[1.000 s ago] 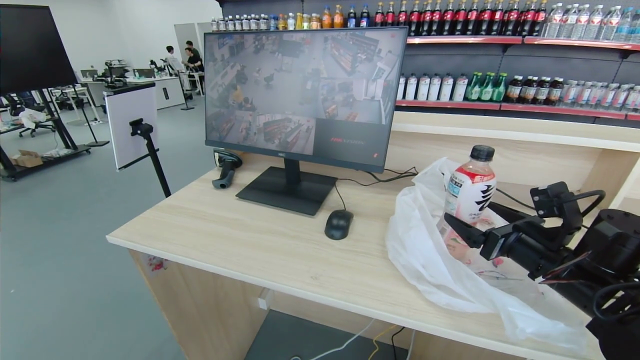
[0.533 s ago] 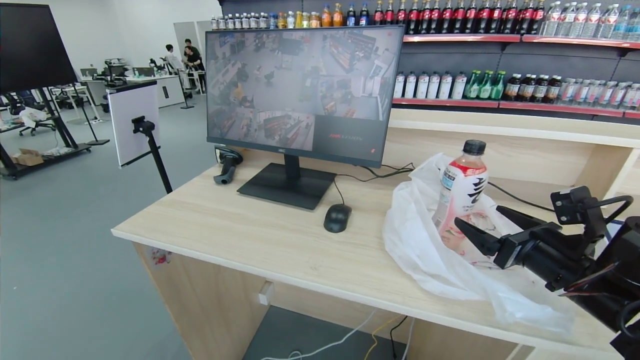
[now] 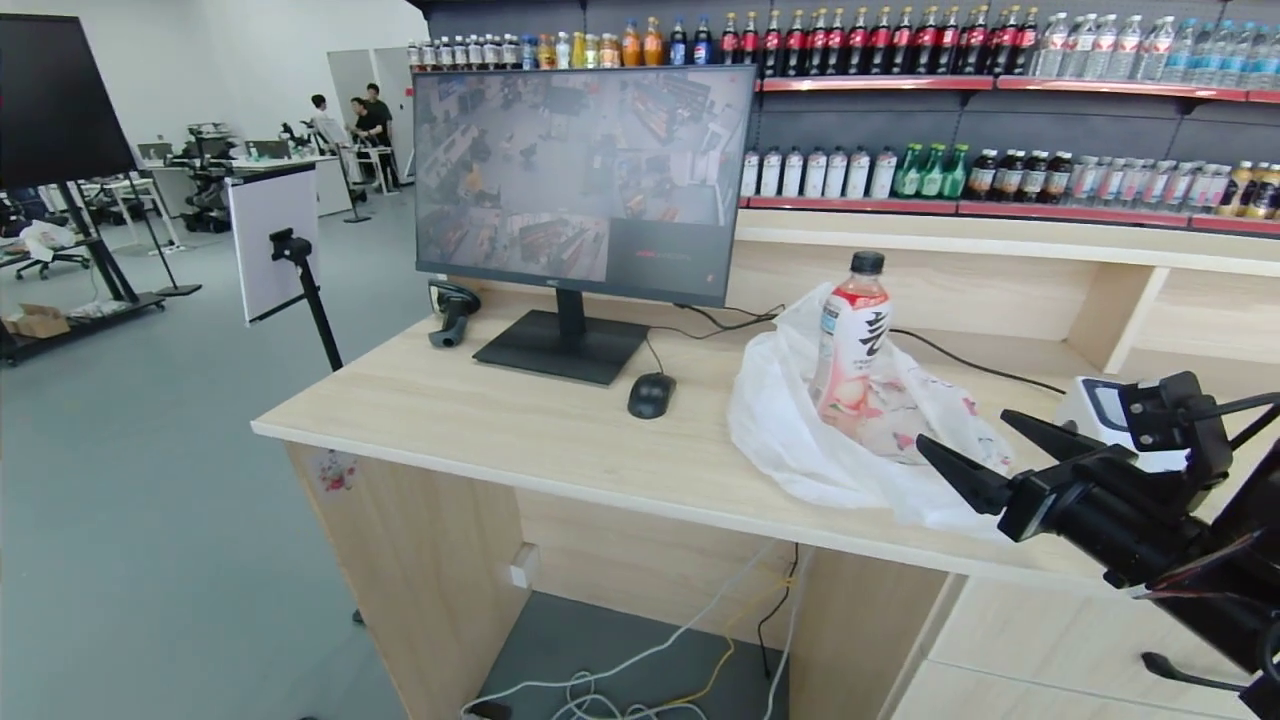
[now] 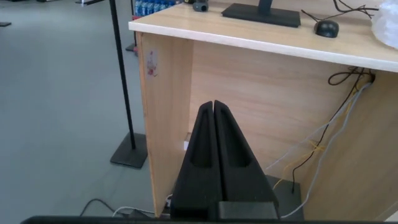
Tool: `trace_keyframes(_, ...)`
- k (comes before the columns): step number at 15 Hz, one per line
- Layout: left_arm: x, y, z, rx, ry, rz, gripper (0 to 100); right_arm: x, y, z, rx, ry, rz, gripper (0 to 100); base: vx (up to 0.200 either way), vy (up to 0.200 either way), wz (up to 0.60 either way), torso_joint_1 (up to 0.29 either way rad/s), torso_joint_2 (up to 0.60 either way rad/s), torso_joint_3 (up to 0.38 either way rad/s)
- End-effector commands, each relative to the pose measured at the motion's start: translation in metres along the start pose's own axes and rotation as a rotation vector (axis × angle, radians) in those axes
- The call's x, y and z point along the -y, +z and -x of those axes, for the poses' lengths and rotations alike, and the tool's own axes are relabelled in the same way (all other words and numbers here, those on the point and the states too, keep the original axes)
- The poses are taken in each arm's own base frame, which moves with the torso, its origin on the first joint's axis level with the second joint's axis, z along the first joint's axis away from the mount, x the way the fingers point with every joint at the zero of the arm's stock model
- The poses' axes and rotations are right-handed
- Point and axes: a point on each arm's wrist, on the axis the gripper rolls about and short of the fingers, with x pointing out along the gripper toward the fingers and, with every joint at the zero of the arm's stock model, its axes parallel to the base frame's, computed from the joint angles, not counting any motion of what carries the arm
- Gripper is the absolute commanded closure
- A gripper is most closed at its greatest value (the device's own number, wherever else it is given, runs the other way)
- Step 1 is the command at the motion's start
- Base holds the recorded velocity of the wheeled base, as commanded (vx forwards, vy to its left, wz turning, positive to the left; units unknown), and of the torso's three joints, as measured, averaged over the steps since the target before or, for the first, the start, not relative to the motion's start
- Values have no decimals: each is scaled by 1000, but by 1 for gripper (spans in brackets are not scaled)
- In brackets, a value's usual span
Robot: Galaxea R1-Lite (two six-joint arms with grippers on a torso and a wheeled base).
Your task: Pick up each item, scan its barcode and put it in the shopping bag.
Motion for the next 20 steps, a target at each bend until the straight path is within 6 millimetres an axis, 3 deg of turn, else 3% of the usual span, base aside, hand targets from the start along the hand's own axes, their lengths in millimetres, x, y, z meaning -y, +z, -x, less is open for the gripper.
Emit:
trace_keyframes(1, 0, 0, 0, 1, 0, 0, 100, 0, 1, 1, 5, -1, 0, 0, 0, 0, -600, 7, 2, 2)
trace_keyframes(7, 0, 0, 0, 1, 0, 0, 100, 0, 5, 4, 23, -5, 4, 0, 0, -33, -600, 2, -2, 5)
trace_keyframes(20, 0, 0, 0, 1, 0, 1, 100, 1, 4, 0, 23, -5, 4, 0, 0, -200, 0, 3, 2, 1)
